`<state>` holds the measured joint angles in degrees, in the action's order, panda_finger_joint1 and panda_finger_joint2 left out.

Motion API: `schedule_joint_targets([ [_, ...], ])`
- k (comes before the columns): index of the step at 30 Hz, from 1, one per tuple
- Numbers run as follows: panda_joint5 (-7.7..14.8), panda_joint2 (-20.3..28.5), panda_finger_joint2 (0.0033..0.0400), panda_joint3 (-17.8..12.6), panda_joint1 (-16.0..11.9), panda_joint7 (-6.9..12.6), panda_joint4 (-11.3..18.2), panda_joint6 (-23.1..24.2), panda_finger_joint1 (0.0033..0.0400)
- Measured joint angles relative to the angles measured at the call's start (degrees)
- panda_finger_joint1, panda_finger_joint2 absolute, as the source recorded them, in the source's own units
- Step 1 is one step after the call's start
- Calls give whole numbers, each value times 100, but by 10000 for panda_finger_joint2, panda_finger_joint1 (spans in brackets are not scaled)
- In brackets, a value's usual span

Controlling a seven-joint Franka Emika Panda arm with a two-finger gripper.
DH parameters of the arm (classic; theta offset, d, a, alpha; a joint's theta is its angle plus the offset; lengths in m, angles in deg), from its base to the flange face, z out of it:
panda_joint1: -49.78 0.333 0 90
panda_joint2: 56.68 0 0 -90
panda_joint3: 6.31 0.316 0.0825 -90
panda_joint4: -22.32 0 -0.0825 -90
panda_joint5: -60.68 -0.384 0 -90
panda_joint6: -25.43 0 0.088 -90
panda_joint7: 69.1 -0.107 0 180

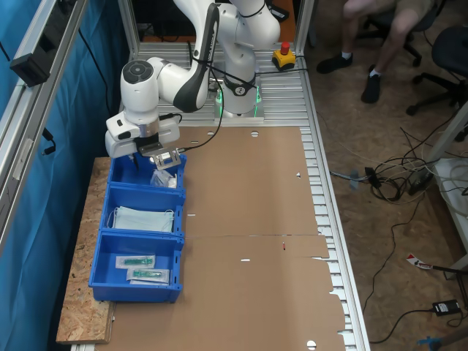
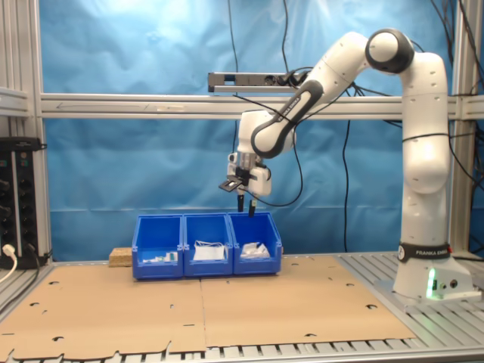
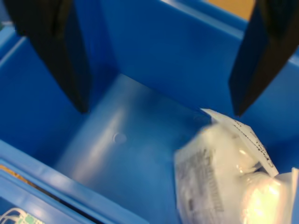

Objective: Pick and place sorting task of medical equipment.

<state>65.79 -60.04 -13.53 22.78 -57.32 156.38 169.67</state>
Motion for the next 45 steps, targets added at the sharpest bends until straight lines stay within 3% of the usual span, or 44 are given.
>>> schedule_joint_targets([
  [9,0,327,228,96,86,84,36,-31,228],
  [10,0,382,386,120,106,111,36,-38,386],
  [20,0,1044,397,463,465,301,36,-237,397],
  [29,0,1581,400,859,924,440,-28,-780,400],
  [45,0,1955,400,1747,1481,736,-835,-2392,400],
])
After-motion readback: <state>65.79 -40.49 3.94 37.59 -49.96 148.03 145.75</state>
